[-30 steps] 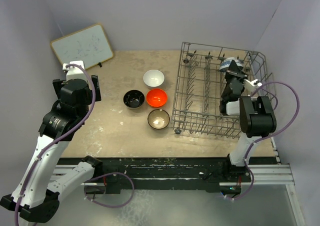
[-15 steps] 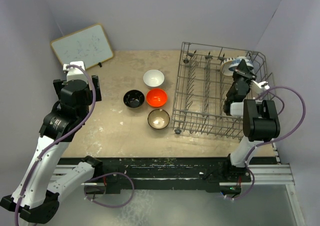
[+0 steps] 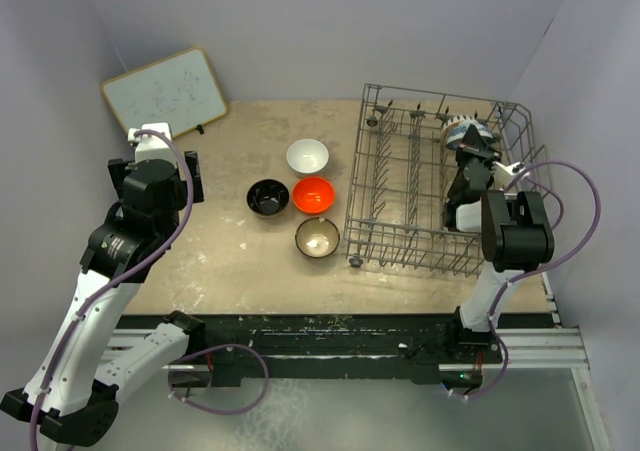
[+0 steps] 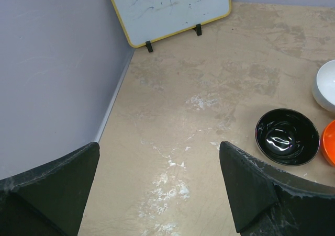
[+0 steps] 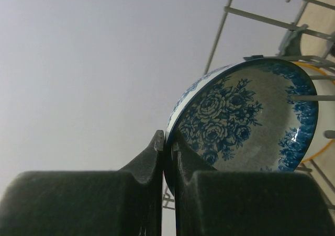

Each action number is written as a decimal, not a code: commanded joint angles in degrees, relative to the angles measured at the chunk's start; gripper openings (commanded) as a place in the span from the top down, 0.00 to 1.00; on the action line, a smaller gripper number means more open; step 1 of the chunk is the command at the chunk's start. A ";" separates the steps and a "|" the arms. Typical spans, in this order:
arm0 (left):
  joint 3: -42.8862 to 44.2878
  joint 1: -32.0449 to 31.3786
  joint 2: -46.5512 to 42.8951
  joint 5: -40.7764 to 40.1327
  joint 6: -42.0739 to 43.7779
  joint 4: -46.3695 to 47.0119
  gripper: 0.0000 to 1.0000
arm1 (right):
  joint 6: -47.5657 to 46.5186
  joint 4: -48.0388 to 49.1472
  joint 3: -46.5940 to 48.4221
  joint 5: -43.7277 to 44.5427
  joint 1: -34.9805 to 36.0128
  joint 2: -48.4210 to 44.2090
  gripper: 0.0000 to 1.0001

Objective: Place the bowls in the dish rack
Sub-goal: Place the bowl in the dish rack, then pick up the bowl from the center of the board.

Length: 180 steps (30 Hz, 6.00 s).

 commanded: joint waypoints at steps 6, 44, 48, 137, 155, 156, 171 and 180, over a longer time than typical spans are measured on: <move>-0.15 -0.07 -0.49 -0.07 0.93 2.63 0.01 | 2.67 -8.54 3.85 -6.27 -1.63 -0.72 1.00; -0.52 -0.12 -0.81 -0.07 0.80 2.55 0.01 | -2.27 9.02 5.62 -14.68 -2.05 5.19 1.00; -0.56 -0.13 -0.77 0.17 0.75 2.63 0.01 | -2.31 8.38 2.97 -14.37 -2.05 4.23 1.00; 2.01 -0.11 -0.35 2.48 -1.06 0.15 0.01 | -33.67 -62.07 35.06 -33.85 -1.75 -29.00 0.45; 14.12 -0.09 -2.73 2.80 -6.28 -10.82 0.01 | -48.16 -81.01 49.55 -34.56 29.40 -21.17 0.31; 14.49 -0.08 -2.89 2.79 -6.27 -11.08 0.01 | -48.73 -82.38 51.15 -34.56 31.69 -18.77 0.31; 16.57 -0.09 -5.45 -1.30 -5.76 -13.32 0.01 | -61.19 -108.05 80.14 -35.66 51.97 9.79 0.31; 17.13 -0.09 -6.73 -2.50 -5.64 -14.17 0.01 | -64.38 -117.59 86.69 -32.50 54.82 22.55 0.33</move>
